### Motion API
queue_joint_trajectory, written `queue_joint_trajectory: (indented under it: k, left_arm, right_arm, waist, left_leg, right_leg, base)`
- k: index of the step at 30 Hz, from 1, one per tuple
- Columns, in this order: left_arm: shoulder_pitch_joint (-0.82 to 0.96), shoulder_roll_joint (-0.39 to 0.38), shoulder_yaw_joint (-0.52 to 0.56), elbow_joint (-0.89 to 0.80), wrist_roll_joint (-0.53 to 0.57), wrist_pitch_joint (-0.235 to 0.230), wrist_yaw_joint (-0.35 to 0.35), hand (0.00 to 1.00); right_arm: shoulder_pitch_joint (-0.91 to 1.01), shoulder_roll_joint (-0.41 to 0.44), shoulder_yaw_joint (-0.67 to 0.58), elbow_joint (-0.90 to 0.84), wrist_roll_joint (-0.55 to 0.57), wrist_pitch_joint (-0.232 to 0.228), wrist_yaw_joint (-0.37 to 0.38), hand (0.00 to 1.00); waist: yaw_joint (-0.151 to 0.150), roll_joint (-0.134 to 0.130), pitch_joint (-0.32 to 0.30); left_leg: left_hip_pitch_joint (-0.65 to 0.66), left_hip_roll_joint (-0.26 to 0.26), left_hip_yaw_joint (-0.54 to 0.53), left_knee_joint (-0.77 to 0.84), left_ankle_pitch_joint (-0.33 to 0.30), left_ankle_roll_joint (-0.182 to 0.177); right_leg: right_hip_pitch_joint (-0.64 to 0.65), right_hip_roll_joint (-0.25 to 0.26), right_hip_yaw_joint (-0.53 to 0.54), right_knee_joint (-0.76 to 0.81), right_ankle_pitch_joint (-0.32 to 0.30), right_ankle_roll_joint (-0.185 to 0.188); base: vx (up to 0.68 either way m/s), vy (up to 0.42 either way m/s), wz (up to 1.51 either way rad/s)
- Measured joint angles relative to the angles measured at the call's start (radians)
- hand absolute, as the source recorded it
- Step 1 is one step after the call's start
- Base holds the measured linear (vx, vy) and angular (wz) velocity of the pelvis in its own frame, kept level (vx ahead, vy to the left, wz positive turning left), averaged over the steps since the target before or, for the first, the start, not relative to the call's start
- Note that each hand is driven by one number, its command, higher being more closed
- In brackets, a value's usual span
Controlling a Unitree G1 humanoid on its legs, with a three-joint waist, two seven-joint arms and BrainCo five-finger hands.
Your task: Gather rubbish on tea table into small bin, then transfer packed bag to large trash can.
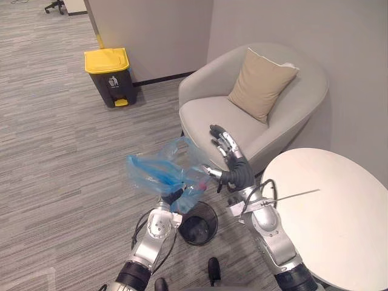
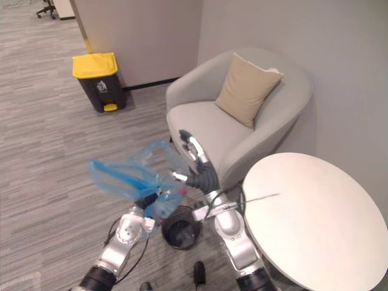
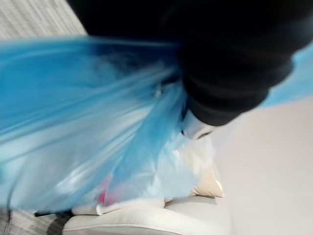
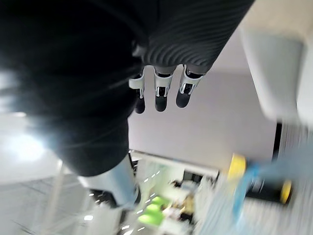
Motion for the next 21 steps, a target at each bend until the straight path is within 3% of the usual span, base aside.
queue_joint_trajectory:
  k: [3,7,14,21]
  left_arm:
    - [0.052,-0.022,0.057,-0.003,-0.037,-0.002,0.001,1.0]
    - [0.124,-0.032,0.117,0.001,-0.097,-0.001,-0.001,1.0]
    - [0.171,-0.035,0.243,0.165,-0.175,0.006,-0.063,1.0]
    - [0.193,-0.035,0.332,0.39,-0.192,0.024,-0.088,1.0]
  right_arm:
    - [0.073,0.026,-0.085,0.002,-0.081,0.0,-0.054,0.0]
    - [0.147,0.07,-0.192,0.126,-0.076,0.002,-0.086,0.0]
    - [0.177,0.117,-0.324,0.586,0.006,0.092,-0.021,0.0]
    - [0.162,0.11,-0.381,0.879,0.045,0.127,0.011,0.0]
  waist:
    - [0.0,0.008,-0.005]
    - [0.001,0.009,-0.005]
    - [0.008,0.026,0.006]
    - [0.028,0.038,0.019]
  left_leg:
    - [0.006,-0.004,-0.005,-0.017,0.006,0.003]
    - [0.024,-0.006,-0.006,-0.017,0.005,0.003]
    - [0.035,-0.017,-0.012,-0.02,0.004,0.004]
    - [0.063,-0.018,-0.015,-0.031,0.003,0.001]
  right_leg:
    - [0.002,-0.003,-0.007,0.0,-0.005,0.006]
    - [0.021,-0.005,-0.009,0.0,-0.006,0.007]
    - [0.034,-0.013,-0.019,-0.007,-0.02,0.02]
    - [0.058,-0.015,-0.032,-0.007,-0.026,0.021]
  base:
    - [0.0,0.001,0.07]
    - [0.0,0.001,0.01]
    - [-0.01,0.004,0.03]
    - [0.0,0.0,0.0]
